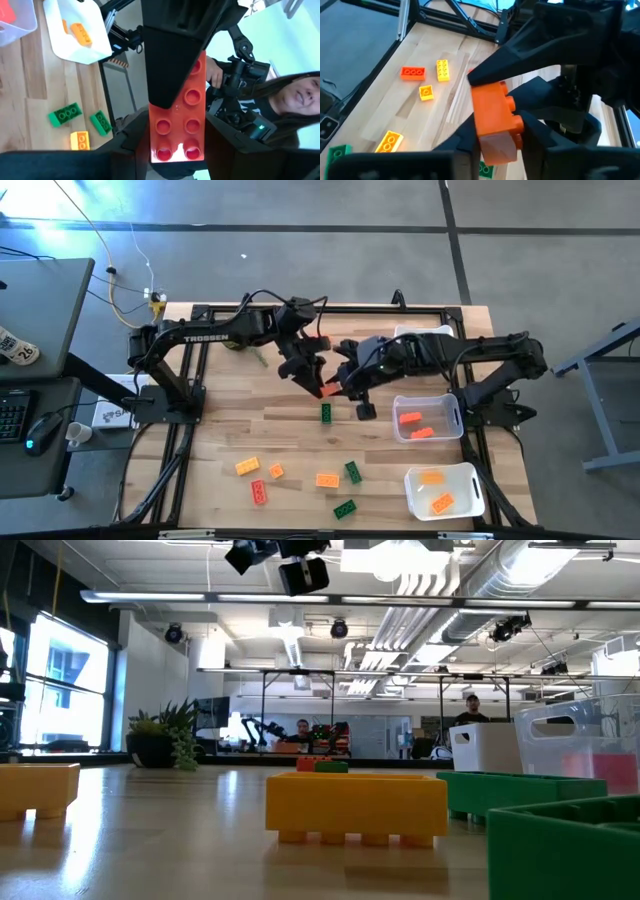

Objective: Sort & place blocks by color
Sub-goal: Put the orange game piece into the transparent bin

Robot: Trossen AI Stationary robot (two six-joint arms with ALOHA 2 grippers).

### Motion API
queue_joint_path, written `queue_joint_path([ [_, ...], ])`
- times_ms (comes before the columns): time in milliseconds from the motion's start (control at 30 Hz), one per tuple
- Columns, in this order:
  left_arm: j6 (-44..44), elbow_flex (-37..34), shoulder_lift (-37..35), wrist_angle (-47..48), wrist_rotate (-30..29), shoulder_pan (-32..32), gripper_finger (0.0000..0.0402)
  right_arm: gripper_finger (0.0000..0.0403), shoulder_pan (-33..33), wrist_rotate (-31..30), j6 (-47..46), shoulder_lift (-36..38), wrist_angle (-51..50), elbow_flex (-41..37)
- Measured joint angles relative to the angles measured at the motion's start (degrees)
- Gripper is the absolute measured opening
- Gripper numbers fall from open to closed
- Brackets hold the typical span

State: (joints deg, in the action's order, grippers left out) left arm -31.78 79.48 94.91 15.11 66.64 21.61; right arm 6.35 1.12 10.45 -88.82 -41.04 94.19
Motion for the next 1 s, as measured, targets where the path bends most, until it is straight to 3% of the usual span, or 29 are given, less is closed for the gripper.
queue_joint_path([
  [233,0.46,0.00,0.00,-0.25,-1.82,-0.04,0.0165,0.0071,-0.06,0.09,-2.63,0.00,-1.27,0.00],
  [400,0.49,0.00,0.00,-0.20,-7.35,-0.02,0.0187,0.0071,0.00,-0.83,-6.61,-0.04,-5.09,0.00],
  [600,0.78,0.00,0.00,-0.11,-12.28,0.17,0.0205,0.0071,0.02,-0.89,-13.50,-0.04,-15.01,0.00],
  [1000,5.79,0.00,0.00,0.03,-14.22,1.62,0.0207,0.0071,3.03,-3.09,-29.02,-0.04,-36.47,-3.88],
])
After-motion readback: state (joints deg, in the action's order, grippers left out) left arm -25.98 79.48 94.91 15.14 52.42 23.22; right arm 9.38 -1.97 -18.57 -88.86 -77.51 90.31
